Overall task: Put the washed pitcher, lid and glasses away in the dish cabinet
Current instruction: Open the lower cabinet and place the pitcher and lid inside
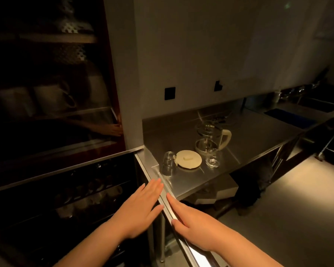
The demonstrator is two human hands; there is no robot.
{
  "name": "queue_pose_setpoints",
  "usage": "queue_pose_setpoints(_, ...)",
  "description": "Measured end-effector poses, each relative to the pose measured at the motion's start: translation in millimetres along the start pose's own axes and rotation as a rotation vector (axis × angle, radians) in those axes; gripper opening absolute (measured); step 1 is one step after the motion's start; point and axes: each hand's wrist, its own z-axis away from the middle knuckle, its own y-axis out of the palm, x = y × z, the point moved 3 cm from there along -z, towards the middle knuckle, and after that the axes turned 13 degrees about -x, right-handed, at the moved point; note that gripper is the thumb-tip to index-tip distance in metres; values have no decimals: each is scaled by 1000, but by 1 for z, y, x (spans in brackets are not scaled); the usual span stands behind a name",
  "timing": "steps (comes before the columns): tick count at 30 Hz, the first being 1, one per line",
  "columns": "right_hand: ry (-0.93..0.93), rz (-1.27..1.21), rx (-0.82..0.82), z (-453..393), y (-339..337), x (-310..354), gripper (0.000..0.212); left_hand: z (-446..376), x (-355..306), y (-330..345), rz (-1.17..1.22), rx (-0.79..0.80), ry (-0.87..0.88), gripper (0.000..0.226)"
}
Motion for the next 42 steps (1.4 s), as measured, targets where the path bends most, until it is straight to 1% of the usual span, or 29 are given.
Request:
queue_pose_setpoints(6,64,52,4,-34,0,16,67,-39,42,-7,-4,79,131,87)
queue_pose_setpoints(9,84,42,-49,-58,0,21,68,-60,56,-9,5,113,219,86)
queue_pose_setpoints(13,117,-2,-127,-82,3,18,67,-85,70,-5,23,137,334,78)
queue_pose_setpoints(18,187,-67,-131,-88,6,12,62,-108,72,4,-3,157,459,75)
queue_pose_setpoints(19,204,-88,-131,-87,6,12,61,-113,72,6,-14,161,469,70)
queue_pose_setpoints(21,245,-127,-133,-89,4,11,60,-124,72,10,-24,182,480,57)
queue_pose_setpoints(23,278,-142,-151,-94,3,5,60,-137,71,14,-24,203,494,54)
queue_pose_setpoints(26,315,-80,-171,-100,1,-12,64,-154,68,19,14,262,478,55)
queue_pose_setpoints(29,329,18,-195,-110,-4,-39,66,-176,63,24,15,287,441,57)
queue_pose_setpoints(33,328,102,-268,-132,-15,-86,67,-213,54,40,59,327,331,61)
queue_pose_setpoints(37,337,127,-325,-160,-31,-133,69,-258,37,63,7,338,333,62)
queue_pose_setpoints(42,363,184,-344,-194,-53,-178,68,-315,25,108,-73,357,298,62)
